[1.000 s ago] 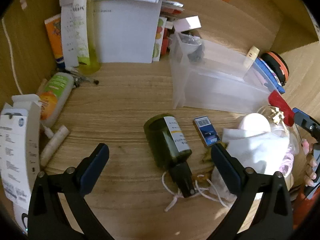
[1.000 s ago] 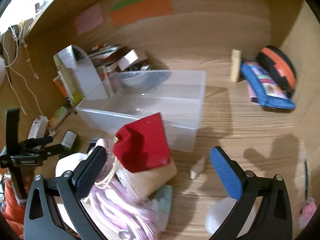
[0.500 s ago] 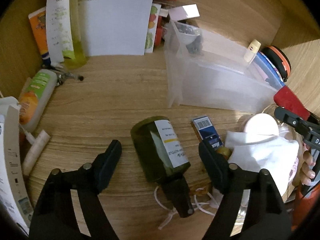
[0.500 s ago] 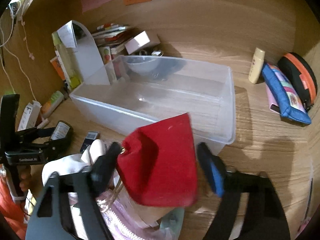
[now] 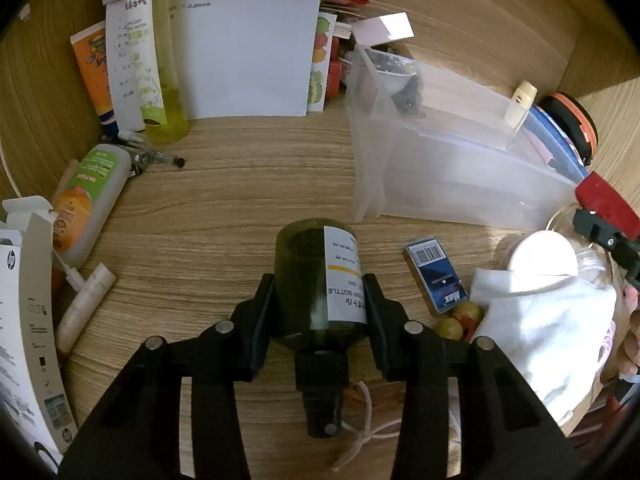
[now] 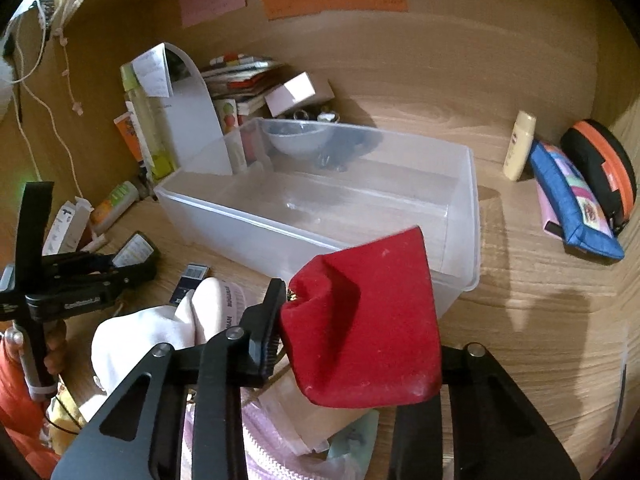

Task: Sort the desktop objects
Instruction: 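Grasp the green glass bottle with the left gripper while the right grasps the red pouch, then carry bottle and red pouch over the clear box and release both inside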

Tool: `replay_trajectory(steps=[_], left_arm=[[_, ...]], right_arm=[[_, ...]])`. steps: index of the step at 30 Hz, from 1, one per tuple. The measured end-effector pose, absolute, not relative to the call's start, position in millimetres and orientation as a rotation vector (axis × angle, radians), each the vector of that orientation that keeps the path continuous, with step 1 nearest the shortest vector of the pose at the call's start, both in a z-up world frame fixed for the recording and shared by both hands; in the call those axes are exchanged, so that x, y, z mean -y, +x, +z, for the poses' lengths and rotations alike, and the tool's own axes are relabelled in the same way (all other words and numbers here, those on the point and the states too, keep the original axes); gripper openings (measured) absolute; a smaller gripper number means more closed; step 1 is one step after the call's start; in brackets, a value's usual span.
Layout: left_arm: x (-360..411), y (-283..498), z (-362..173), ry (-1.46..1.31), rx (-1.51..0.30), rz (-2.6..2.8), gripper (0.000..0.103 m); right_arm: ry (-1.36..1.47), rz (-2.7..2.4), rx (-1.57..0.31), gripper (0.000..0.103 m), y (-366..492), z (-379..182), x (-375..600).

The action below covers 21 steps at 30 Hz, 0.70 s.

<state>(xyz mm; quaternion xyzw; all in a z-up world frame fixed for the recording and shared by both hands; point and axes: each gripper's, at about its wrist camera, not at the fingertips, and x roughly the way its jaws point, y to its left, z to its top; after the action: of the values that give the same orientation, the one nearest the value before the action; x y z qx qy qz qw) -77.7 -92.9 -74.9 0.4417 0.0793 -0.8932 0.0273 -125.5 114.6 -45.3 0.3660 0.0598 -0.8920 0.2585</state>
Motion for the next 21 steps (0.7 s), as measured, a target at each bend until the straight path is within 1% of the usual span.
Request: replay_trajectory(steps=[2, 7, 14, 21], left_arm=[[94, -77, -75, 1.358, -0.245, -2.758, 0.042], [93, -71, -63, 1.265, -0.219, -2.756, 0.041], [82, -64, -19, 1.103, -0.156, -2.854, 0.041], [71, -72, 15, 0.988, -0.093, -2.910, 0.042]], right_arm=[[0.972, -2.425, -0.165, 0.028, -123, -42, -116], [0.930, -2.444, -0.159, 0.028, -117, -30, -126], [0.875, -2.479, -0.171, 0.028, -115, -11, -134], [0.797, -2.506, -0.180, 0.028, -114, 12, -140]])
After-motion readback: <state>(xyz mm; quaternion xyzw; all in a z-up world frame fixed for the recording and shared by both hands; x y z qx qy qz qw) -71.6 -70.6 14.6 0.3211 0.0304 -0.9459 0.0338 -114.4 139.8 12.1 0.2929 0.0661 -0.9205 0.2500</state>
